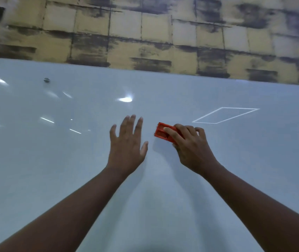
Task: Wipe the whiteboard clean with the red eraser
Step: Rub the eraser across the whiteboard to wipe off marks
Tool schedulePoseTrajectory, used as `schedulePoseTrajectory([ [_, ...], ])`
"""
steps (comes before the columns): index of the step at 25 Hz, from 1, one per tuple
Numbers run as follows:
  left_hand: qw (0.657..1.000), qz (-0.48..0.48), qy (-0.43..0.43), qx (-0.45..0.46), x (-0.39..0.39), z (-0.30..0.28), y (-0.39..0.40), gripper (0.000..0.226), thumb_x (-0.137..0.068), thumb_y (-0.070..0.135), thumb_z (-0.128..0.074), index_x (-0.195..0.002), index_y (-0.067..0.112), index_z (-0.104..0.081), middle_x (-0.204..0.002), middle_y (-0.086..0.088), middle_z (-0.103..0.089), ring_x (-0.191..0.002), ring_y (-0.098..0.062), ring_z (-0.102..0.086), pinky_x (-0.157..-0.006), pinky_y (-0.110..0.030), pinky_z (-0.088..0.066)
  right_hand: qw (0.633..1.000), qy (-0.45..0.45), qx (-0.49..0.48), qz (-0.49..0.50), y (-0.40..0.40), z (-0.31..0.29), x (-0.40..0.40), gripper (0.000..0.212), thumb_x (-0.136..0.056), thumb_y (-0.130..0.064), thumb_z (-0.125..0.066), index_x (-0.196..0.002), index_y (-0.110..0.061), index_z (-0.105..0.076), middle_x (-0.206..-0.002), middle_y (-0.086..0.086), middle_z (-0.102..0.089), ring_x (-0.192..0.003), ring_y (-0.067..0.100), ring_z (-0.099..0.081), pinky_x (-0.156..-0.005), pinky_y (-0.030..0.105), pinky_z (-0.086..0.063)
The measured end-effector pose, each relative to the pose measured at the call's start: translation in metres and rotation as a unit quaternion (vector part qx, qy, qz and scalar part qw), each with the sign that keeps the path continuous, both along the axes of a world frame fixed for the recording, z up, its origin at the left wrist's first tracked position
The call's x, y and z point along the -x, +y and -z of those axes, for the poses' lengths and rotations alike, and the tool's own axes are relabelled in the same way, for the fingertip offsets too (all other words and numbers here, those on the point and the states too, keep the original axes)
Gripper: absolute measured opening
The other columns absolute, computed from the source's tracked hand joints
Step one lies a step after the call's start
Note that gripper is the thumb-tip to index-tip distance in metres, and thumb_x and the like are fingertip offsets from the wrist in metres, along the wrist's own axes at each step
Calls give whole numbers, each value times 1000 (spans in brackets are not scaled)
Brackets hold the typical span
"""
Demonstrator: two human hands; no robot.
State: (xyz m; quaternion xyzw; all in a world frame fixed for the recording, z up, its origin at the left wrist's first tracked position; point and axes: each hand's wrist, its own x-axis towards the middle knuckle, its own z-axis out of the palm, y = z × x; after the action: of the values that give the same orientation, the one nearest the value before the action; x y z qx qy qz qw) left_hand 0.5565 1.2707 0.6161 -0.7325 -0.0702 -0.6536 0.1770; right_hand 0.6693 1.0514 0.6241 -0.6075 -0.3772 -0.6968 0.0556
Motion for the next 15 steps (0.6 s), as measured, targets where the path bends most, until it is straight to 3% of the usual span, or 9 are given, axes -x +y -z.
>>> schedulePoseTrajectory([
  [3, 999, 48, 15, 6, -39, 16, -106, 75, -97, 52, -45, -159, 10, -44, -163, -17, -44, -151, -35, -44, -113, -66, -41, 1000, -3, 5, -3, -110, 12, -7, 57, -93, -31, -64, -146, -12, -54, -131, 9, -60, -105, 31, -60, -86, 45, -43],
  [8, 993, 111, 38, -30, -88, 16, -287, 77, -96, 50, -66, -159, 11, -45, -164, -14, -44, -155, -33, -37, -118, -66, -36, 995, 38, -22, 91, -294, 24, -33, 62, -92, -39, -53, -146, -8, -54, -125, 13, -62, -98, 32, -60, -80, 43, -42],
  [15, 984, 160, 80, -29, -164, 7, -430, 75, -100, 49, -56, -162, 12, -37, -167, -16, -37, -158, -34, -30, -121, -67, -28, 977, 96, -88, 167, -443, 31, -75, 69, -87, -31, -65, -151, -14, -45, -123, 11, -60, -98, 30, -58, -76, 44, -49],
])
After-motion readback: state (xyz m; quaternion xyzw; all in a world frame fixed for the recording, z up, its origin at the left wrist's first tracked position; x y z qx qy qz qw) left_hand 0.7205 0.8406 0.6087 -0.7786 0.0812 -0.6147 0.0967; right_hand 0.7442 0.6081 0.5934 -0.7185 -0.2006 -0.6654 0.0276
